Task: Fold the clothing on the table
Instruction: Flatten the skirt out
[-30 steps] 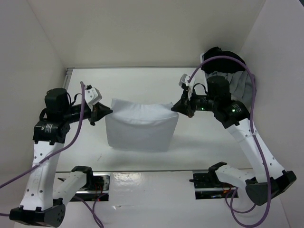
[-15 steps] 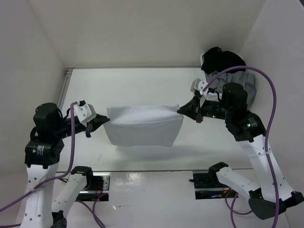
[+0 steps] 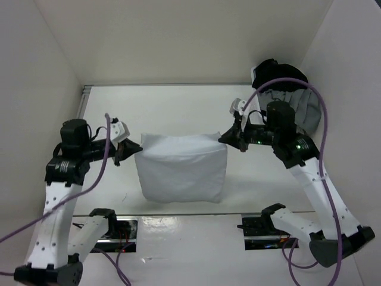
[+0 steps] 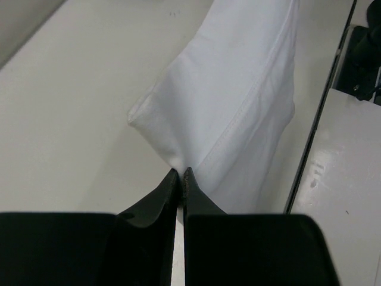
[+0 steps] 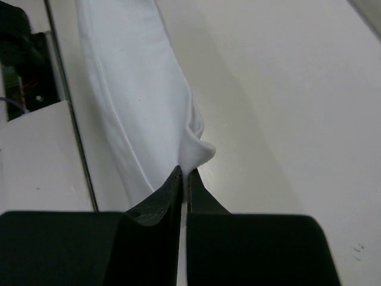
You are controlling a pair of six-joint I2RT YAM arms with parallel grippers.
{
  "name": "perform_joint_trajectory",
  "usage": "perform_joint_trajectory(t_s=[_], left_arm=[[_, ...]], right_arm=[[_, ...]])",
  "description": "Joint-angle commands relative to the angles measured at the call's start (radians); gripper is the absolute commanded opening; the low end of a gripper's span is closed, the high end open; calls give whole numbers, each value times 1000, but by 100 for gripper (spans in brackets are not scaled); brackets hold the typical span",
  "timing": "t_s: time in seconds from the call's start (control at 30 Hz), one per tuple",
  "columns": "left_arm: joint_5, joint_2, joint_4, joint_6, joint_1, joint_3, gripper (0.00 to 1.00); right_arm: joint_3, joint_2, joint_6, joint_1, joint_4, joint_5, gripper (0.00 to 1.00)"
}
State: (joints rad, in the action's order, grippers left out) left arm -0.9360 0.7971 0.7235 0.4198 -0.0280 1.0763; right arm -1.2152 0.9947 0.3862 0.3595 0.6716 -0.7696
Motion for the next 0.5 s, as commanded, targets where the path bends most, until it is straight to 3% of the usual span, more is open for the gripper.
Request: perform_joint_trajectory(t_s=[0.0,0.23,0.47], left_arm=[[46,112,-137,19,3,-32,0],[123,430,-399,-47,3,-3,0],[200,743,-509,-81,13,120,0]], right_arm=[[37,114,-4,-11,-148,104,0],[-26,413,-15,-40,-297,190,0],[-127,636,-15,-80,-379,253,0]])
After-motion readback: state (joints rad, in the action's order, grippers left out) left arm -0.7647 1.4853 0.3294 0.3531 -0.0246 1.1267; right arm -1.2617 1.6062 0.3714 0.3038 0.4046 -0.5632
